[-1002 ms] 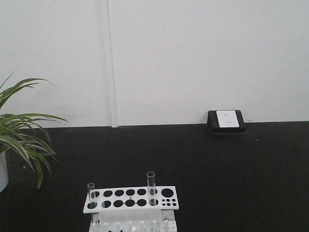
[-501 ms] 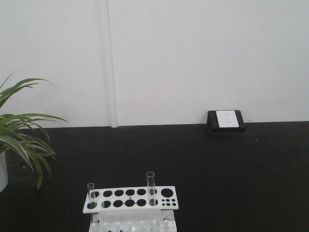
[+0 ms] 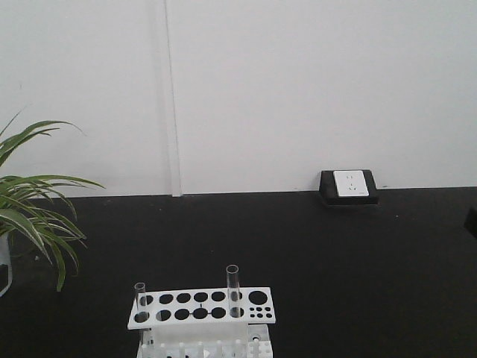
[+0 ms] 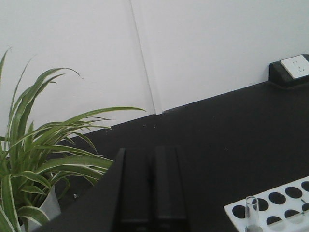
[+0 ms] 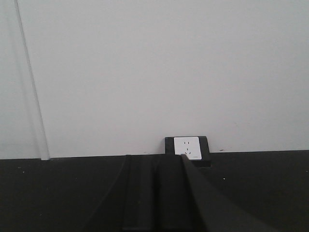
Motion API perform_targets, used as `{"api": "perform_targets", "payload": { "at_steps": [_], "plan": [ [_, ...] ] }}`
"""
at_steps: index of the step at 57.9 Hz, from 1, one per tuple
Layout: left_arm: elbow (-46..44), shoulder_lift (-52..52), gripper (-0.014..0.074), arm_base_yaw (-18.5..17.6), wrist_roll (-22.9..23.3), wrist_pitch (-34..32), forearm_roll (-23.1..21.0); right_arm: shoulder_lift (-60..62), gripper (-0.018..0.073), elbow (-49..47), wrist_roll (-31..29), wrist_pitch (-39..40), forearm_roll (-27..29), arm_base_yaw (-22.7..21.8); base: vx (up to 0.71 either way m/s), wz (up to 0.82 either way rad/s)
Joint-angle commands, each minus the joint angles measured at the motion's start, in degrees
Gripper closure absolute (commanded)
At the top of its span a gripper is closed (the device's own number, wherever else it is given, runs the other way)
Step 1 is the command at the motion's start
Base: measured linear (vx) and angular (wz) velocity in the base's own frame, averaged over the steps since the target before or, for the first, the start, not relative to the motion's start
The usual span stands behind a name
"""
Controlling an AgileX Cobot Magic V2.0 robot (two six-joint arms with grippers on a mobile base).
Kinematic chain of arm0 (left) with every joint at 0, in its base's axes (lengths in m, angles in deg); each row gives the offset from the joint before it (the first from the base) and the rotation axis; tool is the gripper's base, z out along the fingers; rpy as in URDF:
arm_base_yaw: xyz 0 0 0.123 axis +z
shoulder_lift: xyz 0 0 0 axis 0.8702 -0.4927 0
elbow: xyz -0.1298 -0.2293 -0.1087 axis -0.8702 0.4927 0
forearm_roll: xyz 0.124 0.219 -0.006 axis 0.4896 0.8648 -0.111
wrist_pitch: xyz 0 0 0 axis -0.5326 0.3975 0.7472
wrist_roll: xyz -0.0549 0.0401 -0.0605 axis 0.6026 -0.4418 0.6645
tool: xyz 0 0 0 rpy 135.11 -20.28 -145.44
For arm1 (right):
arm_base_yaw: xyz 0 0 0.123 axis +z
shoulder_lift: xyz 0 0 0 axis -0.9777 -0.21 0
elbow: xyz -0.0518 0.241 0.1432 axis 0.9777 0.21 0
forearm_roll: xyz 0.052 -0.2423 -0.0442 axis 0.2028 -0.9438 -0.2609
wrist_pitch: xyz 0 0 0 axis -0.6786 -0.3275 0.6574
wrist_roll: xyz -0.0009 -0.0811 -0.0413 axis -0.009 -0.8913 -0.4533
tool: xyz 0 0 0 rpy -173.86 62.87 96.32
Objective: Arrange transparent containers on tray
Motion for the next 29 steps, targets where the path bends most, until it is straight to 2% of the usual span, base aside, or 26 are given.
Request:
{"api": "perform_targets", "payload": {
  "at_steps": [1,11,17,23,29],
  "plan": [
    [-2.17,0.39,0.04,-0.18,0.51,-4.91,0.01,0.72,0.0328,-2.29,0.23,5.31,-0.74,-0.3,0.0,0.0],
    [-2.17,0.39,0.0181,-0.18,0.46,-5.04,0.01,0.72,0.0039,-2.29,0.23,4.8,-0.74,-0.3,0.0,0.0],
    [-2.17,0.39,0.0094,-0.18,0.46,-5.24,0.01,0.72,-0.0103,-2.29,0.23,4.79,-0.74,-0.3,0.0,0.0],
    [-2.17,0.39,0.0054,-0.18,0.46,-6.17,0.01,0.72,-0.0172,-2.29,0.79,6.14,-0.74,-0.3,0.0,0.0],
    [-2.17,0.39,0.0052,-0.18,2.39,-7.47,-0.07,0.66,-0.0165,-2.08,3.08,7.87,-0.19,0.57,0.0,0.0]
  ]
}}
